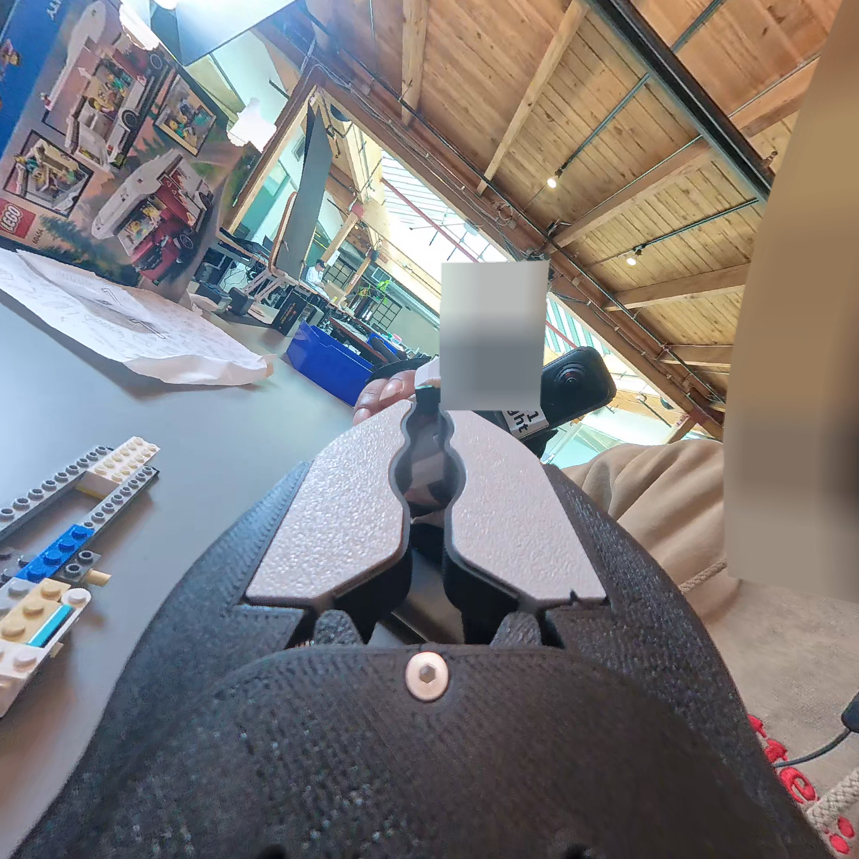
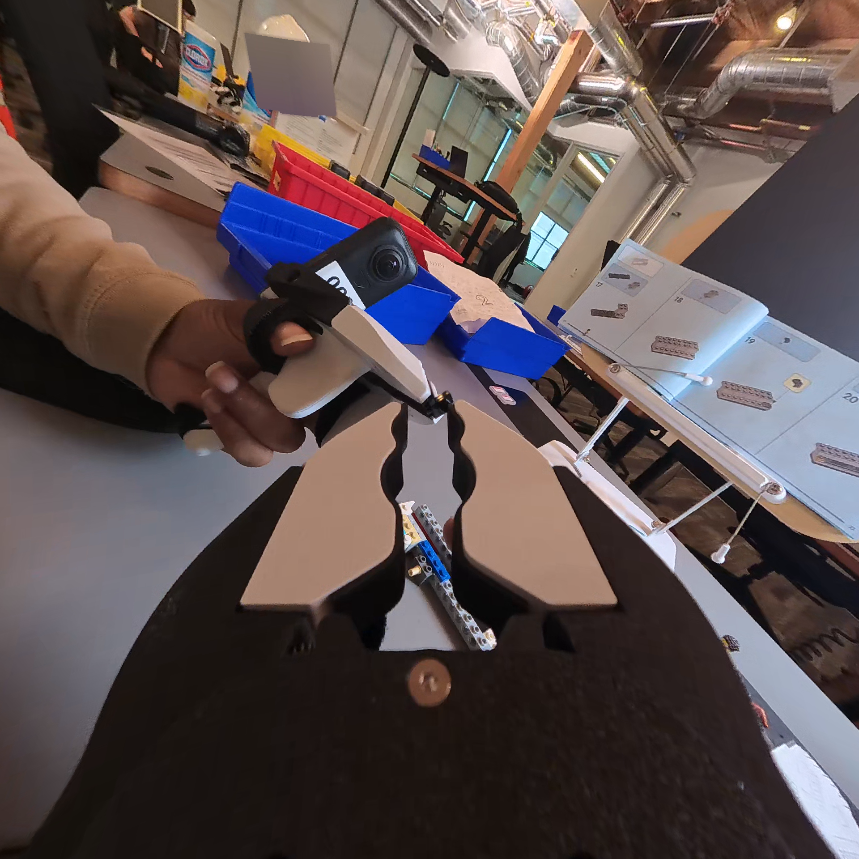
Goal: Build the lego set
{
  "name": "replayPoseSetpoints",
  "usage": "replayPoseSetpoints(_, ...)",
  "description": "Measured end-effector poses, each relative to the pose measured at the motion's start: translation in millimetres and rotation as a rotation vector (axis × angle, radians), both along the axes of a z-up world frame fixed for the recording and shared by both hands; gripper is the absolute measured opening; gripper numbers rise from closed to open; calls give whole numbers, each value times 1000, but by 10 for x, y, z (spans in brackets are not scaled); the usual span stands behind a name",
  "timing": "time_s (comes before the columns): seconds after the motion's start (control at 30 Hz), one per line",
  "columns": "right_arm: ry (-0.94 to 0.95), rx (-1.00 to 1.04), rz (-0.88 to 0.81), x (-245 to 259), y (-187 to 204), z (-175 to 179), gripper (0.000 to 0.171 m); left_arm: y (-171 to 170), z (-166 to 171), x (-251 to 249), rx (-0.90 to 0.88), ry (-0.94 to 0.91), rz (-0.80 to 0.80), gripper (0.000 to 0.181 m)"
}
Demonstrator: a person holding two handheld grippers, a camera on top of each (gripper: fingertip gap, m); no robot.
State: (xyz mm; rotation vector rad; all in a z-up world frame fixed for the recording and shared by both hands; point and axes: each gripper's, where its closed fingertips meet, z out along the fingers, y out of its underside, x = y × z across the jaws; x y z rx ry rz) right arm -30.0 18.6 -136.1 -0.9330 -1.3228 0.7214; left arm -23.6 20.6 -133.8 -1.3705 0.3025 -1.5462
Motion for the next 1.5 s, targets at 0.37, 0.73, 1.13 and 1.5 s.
replayPoseSetpoints(0.37,-30,156,7,23,-42,-24,14,-55,-40,63,-45,-12,-87,8)
replayPoseSetpoints(0.73,-109,242,125,115,-165,-91,12,-193,-95,179,-87,-8,-249,8)
replayPoseSetpoints(1.13,-88,240,148,185,-176,-47,10,-182,-59,117,-86,-15,-254,8)
replayPoseSetpoints(1.5,-98,270,183,155,-268,-113,10,-237,-83,148,-61,34,-282,9)
